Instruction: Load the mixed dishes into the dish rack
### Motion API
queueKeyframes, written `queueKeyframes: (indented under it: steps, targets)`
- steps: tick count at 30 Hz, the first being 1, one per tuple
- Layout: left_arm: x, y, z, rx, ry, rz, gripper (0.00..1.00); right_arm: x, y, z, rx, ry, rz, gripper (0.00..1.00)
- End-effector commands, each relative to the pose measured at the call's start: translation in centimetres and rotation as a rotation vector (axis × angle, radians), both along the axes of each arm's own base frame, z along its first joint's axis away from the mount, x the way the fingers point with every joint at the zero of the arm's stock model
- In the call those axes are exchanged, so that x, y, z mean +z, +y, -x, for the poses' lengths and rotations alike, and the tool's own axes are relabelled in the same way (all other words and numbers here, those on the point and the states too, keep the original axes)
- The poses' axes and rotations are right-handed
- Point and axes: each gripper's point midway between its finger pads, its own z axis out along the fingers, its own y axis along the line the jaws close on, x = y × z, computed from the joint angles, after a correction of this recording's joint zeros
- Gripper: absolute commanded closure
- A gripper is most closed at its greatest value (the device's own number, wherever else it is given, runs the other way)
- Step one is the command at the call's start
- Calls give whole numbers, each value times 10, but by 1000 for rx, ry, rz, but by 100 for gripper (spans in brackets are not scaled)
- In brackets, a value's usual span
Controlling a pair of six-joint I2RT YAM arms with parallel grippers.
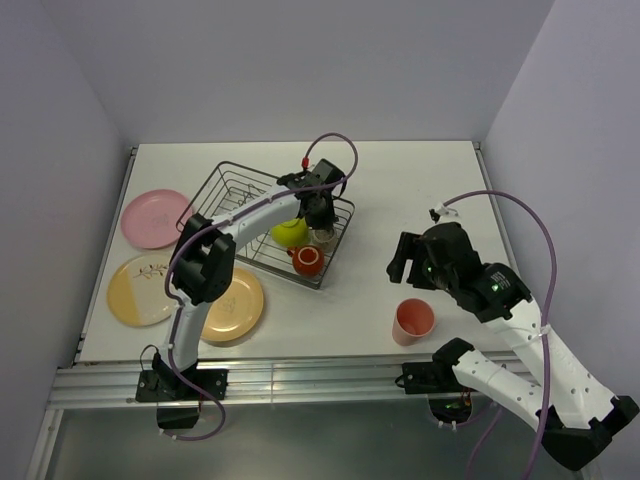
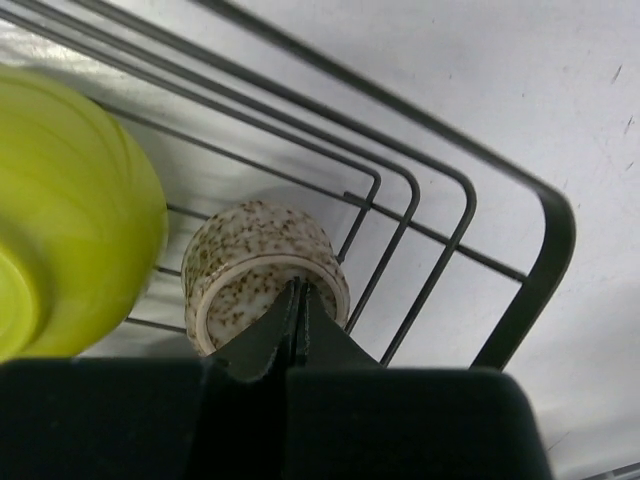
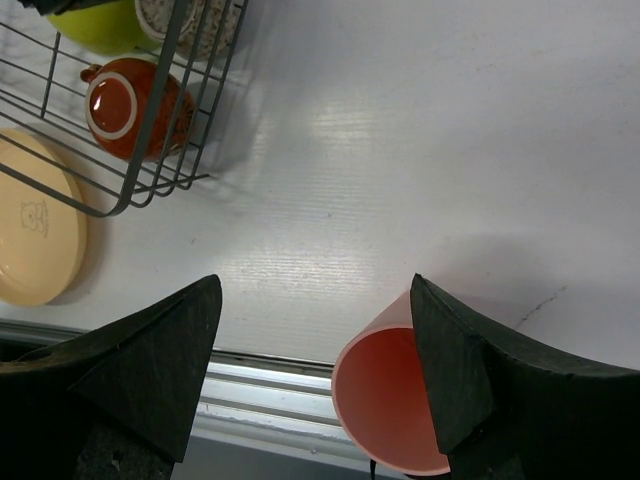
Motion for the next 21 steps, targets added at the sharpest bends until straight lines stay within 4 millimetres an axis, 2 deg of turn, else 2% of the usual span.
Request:
queueKeyframes:
  steps: [1, 7, 11, 13, 16, 18, 19, 21]
  targets:
    - [11, -3, -15, -10, -28, 9, 100, -1, 2, 1, 4, 9, 4, 16]
    - [16, -1, -18, -4, -37, 15, 100, -6, 4, 7, 26, 28, 31, 15]
    - [32, 1, -17, 5, -65, 27, 100, -12, 2, 12, 30, 41, 47, 14]
    - [39, 2, -18, 8, -77, 35, 96, -15, 1, 14, 33, 49, 53, 13]
    - [58, 1, -17, 4, -103, 66, 71, -23, 2, 19, 42, 74, 64, 14]
    - [67, -1, -14, -4, -112, 86, 62, -25, 4, 21, 40, 85, 58, 14]
    - [79, 0, -12, -6, -126, 106, 53, -28, 6, 23, 47, 90, 62, 14]
    - [91, 0, -9, -8, -144, 122, 47, -31, 10, 26, 46, 105, 56, 15]
